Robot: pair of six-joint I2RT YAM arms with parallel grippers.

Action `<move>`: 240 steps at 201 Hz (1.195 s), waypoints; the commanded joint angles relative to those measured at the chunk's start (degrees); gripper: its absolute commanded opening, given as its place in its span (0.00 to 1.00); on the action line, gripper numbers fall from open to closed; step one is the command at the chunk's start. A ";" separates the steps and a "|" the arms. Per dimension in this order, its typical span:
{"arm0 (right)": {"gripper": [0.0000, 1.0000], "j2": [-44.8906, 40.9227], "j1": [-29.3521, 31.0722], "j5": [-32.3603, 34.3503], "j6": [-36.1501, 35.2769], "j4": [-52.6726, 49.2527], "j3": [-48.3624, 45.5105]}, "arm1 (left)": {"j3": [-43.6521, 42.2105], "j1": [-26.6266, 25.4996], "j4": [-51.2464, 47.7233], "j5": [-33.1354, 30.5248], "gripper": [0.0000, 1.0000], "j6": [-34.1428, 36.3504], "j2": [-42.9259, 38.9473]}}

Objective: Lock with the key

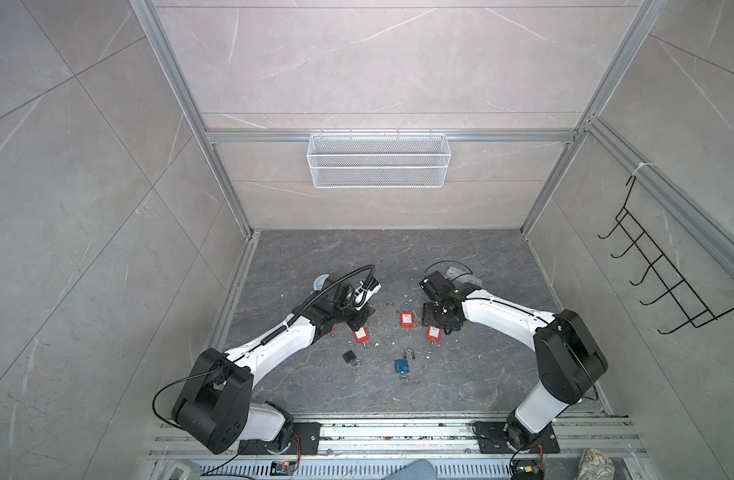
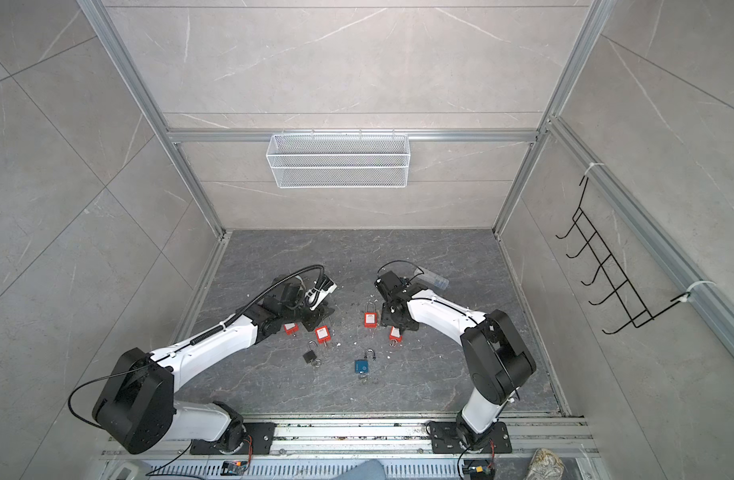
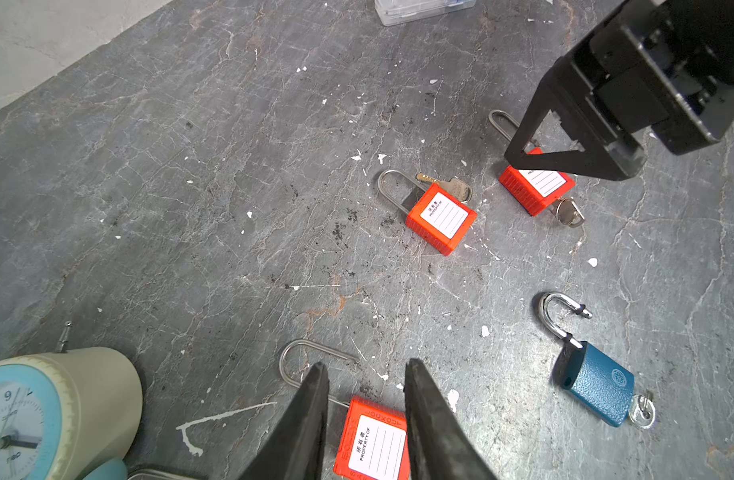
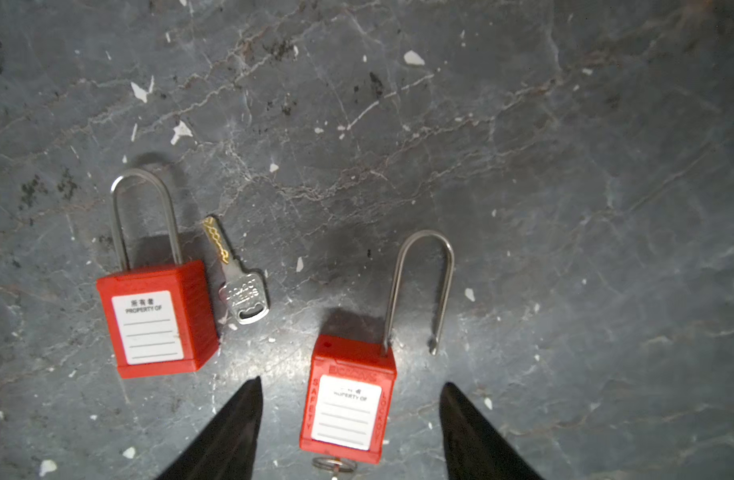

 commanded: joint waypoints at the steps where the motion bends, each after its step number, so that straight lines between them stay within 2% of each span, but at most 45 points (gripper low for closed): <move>1: 0.69 0.37 0.63 1.39 8.17 -2.26 -0.04 | 2.37 -0.15 0.89 1.73 0.34 -0.44 0.21; 42: 0.66 1.65 0.87 0.31 12.36 0.49 -2.19 | 2.21 -0.08 0.89 1.73 0.34 -0.53 0.23; 111: 0.61 5.20 1.07 -0.38 11.99 1.82 -3.60 | 2.41 -0.17 0.85 1.82 0.34 -0.61 0.48; 161: 0.52 5.46 1.07 -1.08 10.47 2.76 -4.49 | 2.79 -0.18 0.89 1.81 0.34 -0.64 0.65; 205: 0.43 2.87 1.06 -0.91 3.40 1.91 -4.16 | 3.34 -0.13 1.05 2.17 0.34 -0.46 1.00; 240: 0.39 -3.43 1.07 0.26 -9.86 1.82 -3.33 | 3.35 -0.06 2.40 2.41 0.34 -0.72 0.83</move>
